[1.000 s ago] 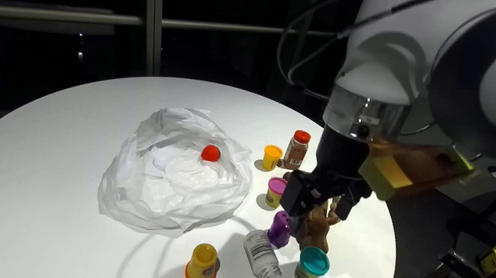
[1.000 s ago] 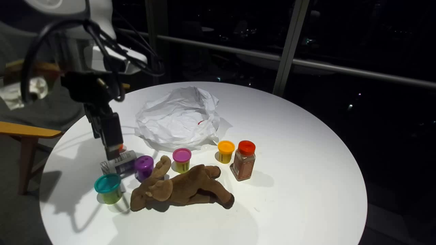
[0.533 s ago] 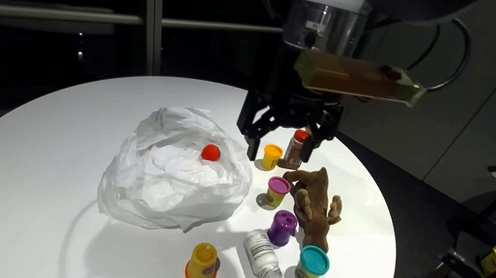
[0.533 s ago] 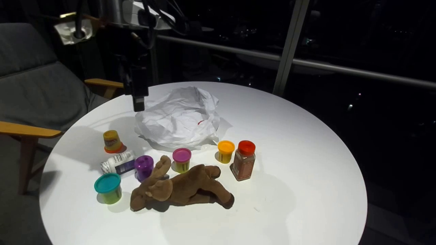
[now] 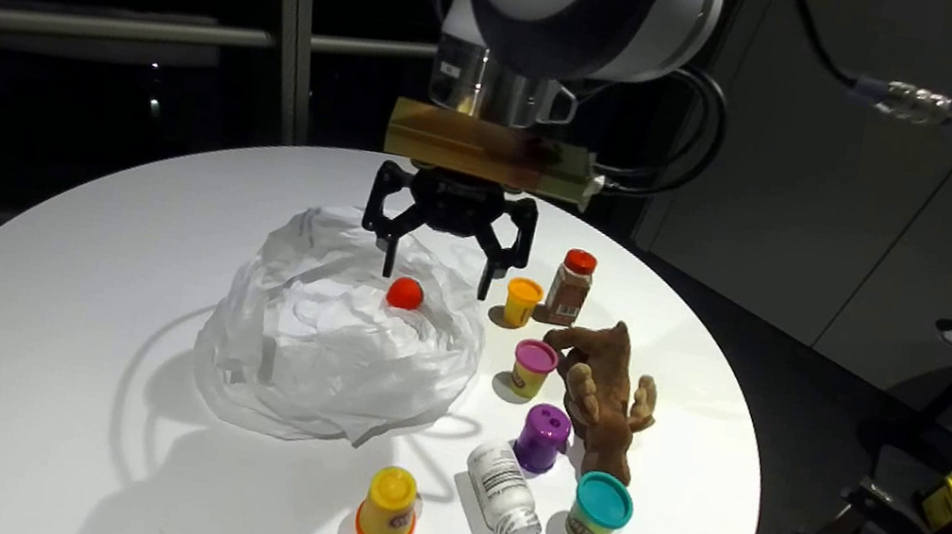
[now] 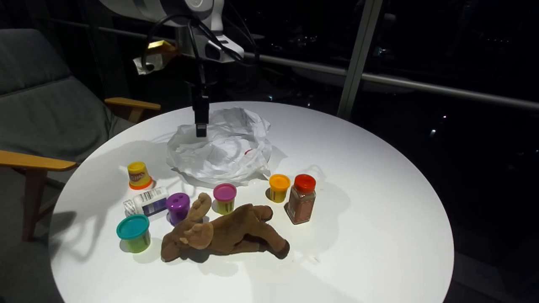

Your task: Remove the contents from the plastic bag.

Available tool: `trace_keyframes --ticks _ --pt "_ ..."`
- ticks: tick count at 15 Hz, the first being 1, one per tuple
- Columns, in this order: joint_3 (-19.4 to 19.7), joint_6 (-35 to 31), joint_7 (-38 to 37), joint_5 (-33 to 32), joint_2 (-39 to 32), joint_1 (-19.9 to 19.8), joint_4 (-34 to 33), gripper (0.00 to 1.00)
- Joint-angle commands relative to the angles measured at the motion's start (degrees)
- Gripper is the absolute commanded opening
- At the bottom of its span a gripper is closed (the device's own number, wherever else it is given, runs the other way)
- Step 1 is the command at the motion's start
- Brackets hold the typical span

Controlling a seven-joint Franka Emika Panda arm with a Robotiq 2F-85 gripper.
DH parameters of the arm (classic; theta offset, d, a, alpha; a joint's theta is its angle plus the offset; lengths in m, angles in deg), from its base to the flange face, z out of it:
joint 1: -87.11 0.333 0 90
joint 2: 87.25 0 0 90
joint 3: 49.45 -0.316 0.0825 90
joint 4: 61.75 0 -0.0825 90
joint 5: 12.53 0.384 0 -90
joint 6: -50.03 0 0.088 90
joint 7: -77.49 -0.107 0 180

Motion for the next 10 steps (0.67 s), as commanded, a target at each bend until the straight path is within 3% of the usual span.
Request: trace_keyframes --ticks 1,10 --pt "2.5 -1.7 -7.3 -2.1 -8.9 2.3 -9.7 1.0" --pt "6.8 0.1 -14.7 -2.3 -23.4 1.9 -26.5 1.0"
